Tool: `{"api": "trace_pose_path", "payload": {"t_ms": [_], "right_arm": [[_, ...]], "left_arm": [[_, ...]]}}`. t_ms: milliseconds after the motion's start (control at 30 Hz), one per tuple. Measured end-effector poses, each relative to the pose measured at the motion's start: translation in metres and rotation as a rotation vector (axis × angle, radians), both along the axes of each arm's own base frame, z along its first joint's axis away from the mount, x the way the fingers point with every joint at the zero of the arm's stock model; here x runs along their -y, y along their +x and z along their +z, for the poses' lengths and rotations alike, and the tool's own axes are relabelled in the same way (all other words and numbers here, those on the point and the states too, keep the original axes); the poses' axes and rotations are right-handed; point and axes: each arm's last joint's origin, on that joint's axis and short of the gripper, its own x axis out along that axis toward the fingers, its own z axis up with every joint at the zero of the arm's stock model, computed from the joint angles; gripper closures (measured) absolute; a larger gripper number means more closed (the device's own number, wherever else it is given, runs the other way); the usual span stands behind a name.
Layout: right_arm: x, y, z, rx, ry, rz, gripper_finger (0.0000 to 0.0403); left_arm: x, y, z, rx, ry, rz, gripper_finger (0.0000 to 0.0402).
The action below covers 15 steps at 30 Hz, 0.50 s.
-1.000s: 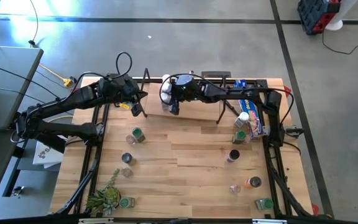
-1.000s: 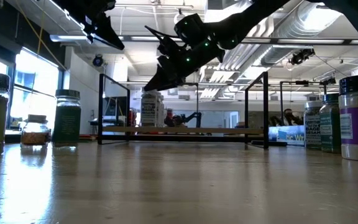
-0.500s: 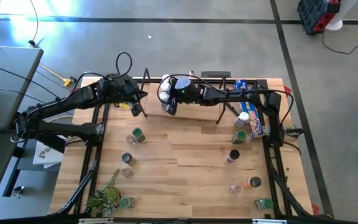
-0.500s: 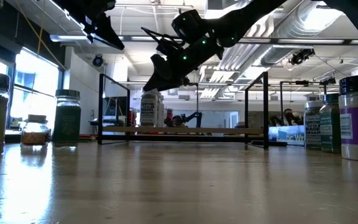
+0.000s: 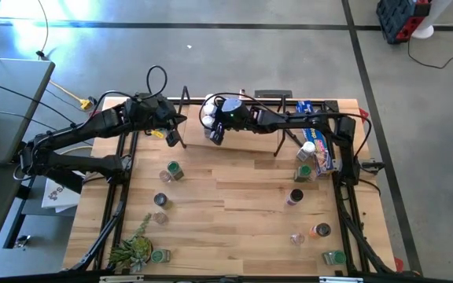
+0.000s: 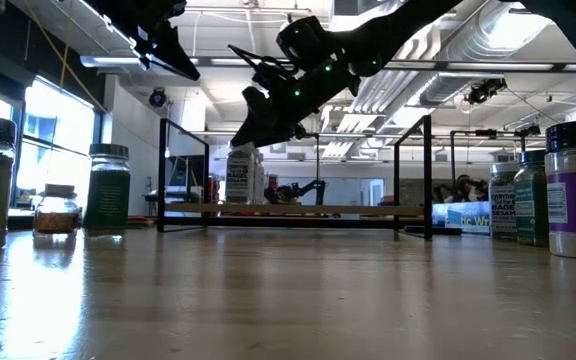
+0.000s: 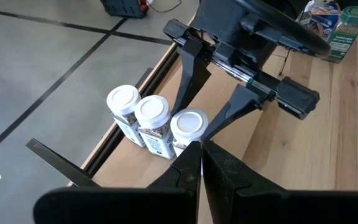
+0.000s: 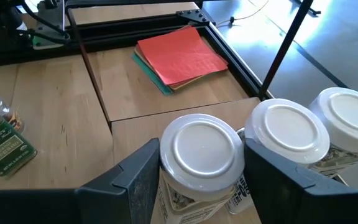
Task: Shelf spices
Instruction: Put the bottom white seasoning bottle on the shelf aligned with the other white seasoning bottle
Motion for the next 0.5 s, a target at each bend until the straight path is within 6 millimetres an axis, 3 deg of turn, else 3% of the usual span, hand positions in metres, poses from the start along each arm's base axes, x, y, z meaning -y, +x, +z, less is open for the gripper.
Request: {"api": "trace_pose_path", "payload": {"t_ms": [200, 500], "right_arm": [[-0.0001, 0.0001, 0.0000, -0.002, -0.005, 0.008, 0.0192], [-0.0001, 0.0001, -0.0004, -0.002, -0.009, 0.010, 0.0144]], "left_arm": [[0.0000, 0.0000, 0.0000, 0.000, 0.000, 0.000, 0.0390], [0.0000, 0.0000, 0.0000, 0.000, 0.000, 0.000, 0.0390]]}}
